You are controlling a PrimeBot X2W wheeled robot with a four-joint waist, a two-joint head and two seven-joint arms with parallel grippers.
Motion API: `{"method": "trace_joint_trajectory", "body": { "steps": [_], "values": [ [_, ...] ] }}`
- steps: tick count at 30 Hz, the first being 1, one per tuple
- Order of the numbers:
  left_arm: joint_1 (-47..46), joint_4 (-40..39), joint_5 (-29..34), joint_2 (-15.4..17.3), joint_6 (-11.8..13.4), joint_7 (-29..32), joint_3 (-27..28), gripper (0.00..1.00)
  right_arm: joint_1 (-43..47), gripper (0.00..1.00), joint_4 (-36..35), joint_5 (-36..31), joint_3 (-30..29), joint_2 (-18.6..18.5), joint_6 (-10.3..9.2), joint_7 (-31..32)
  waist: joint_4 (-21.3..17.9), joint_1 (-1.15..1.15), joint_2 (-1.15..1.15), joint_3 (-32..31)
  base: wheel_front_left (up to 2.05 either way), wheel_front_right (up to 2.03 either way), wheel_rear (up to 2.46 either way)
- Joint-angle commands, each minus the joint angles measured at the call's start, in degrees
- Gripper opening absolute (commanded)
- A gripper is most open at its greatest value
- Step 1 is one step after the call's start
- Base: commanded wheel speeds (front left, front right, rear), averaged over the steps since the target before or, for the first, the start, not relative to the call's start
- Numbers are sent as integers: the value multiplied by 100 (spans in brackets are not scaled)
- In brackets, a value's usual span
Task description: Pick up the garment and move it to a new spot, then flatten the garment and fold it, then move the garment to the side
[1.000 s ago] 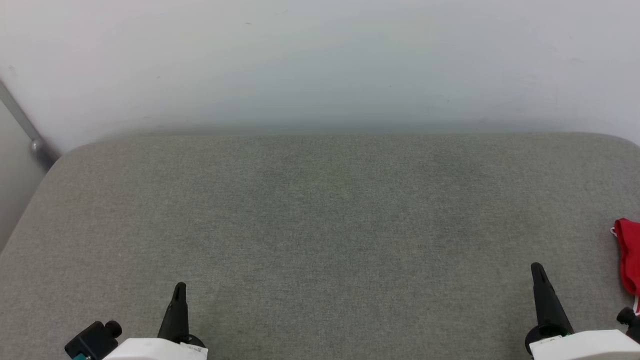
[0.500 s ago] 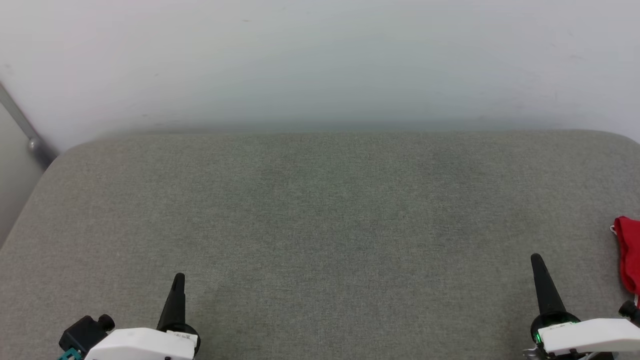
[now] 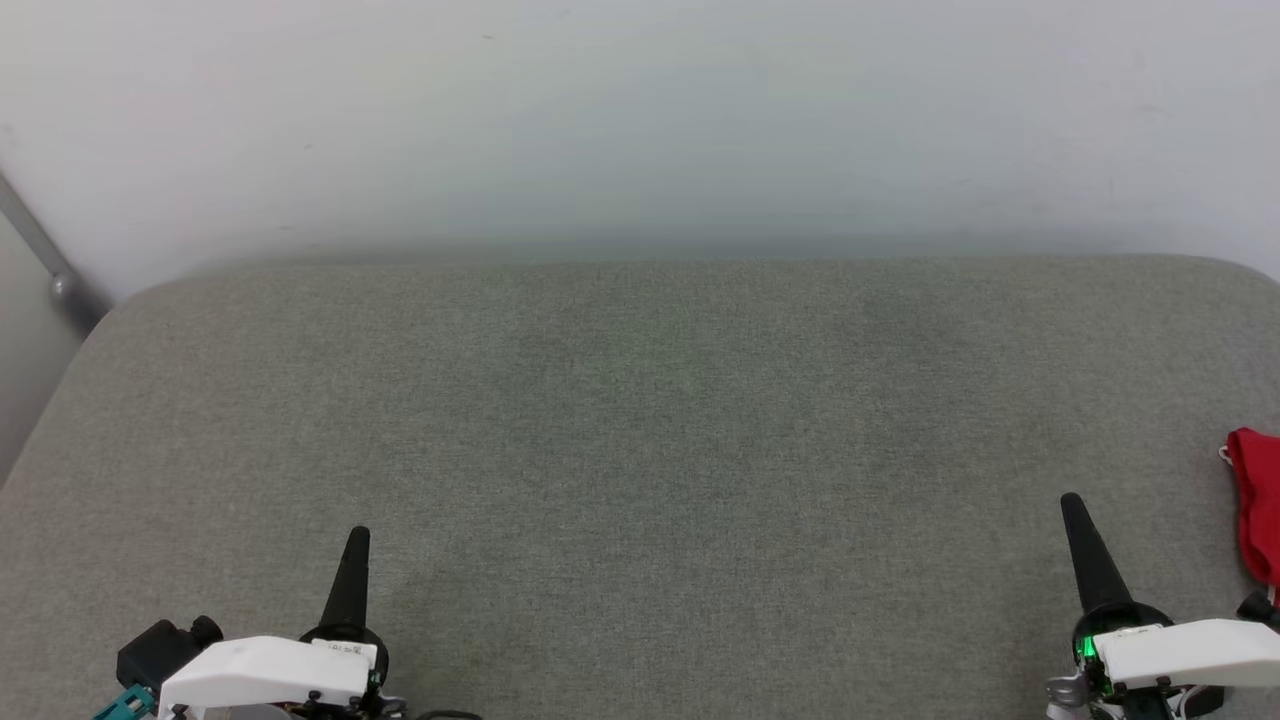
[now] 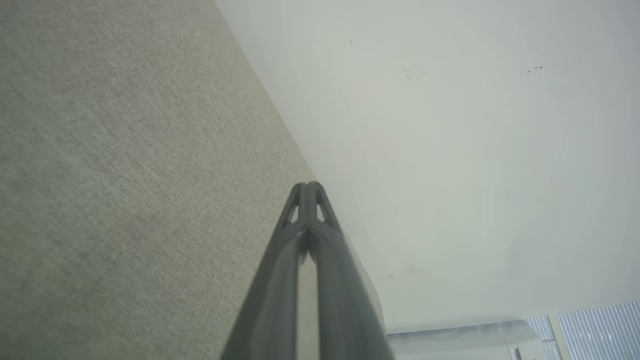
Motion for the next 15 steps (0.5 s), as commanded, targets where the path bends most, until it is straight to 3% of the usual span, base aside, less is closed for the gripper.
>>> {"method": "trace_joint_trajectory", "body": {
  "steps": [1, 15],
  "values": [
    [-122, -10, -176, 16, -60, 44, 46, 0, -158, 0, 8, 182, -19, -40, -1, 47, -2, 0, 0, 5, 0, 0, 0],
    [-295, 96, -909, 5, -159, 238, 135, 0, -311, 0, 138, 899, -73, -29, -1, 247, -19, 0, 0, 40, 0, 0, 0]
  ]
}}
